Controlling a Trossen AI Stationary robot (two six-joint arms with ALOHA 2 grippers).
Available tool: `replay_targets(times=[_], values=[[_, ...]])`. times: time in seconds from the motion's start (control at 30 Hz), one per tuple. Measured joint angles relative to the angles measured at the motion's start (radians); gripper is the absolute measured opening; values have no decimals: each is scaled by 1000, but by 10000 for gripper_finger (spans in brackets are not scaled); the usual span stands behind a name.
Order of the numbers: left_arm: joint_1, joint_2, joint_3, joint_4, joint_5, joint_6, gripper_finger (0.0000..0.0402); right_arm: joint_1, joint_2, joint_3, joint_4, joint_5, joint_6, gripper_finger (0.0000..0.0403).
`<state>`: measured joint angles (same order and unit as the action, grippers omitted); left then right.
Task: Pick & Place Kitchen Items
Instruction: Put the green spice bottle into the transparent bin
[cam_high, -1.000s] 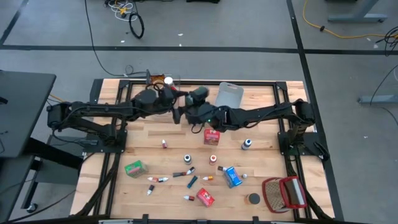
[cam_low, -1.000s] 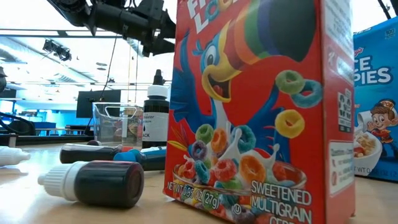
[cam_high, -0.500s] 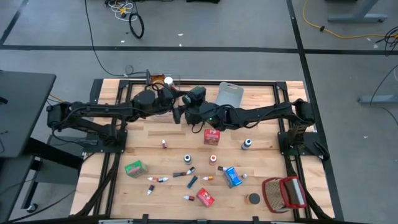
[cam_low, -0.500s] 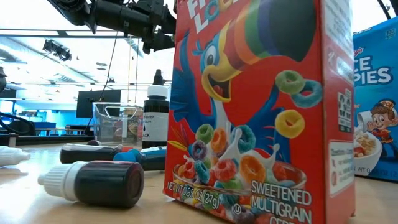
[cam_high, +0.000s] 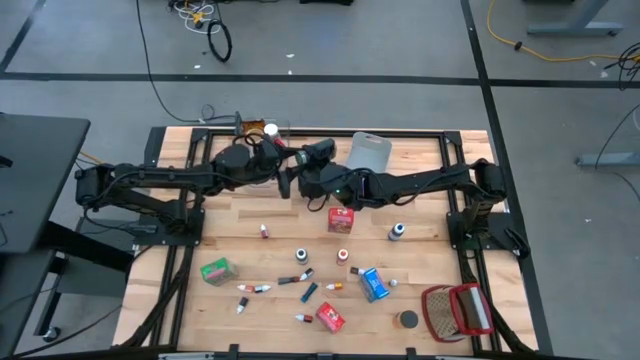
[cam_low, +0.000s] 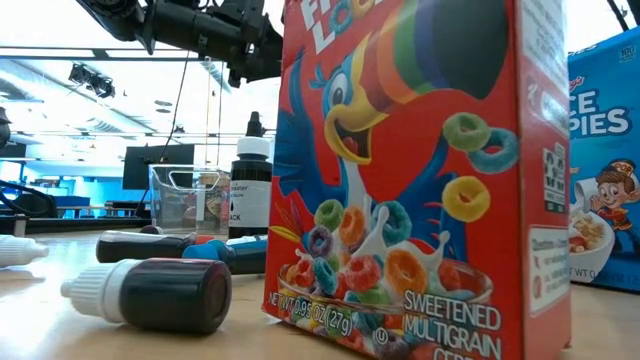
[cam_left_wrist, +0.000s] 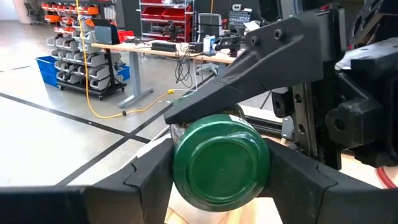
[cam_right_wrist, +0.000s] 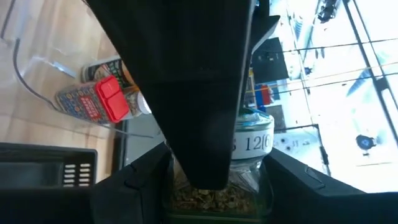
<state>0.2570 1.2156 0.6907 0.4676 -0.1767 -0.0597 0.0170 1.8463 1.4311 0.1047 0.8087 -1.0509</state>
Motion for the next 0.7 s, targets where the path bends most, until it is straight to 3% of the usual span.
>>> replay_targets(times=[0.27, 0.4, 0.7], values=[[1, 0, 0, -4, 26, 24, 229, -1, 0, -1, -15, 21, 165, 224], [2, 0, -1, -16, 18, 43, 229, -6, 0, -1, -14, -29, 201, 237], [2, 1, -1, -64, -64, 76, 229, -8, 0, -1, -19, -72, 258, 249]])
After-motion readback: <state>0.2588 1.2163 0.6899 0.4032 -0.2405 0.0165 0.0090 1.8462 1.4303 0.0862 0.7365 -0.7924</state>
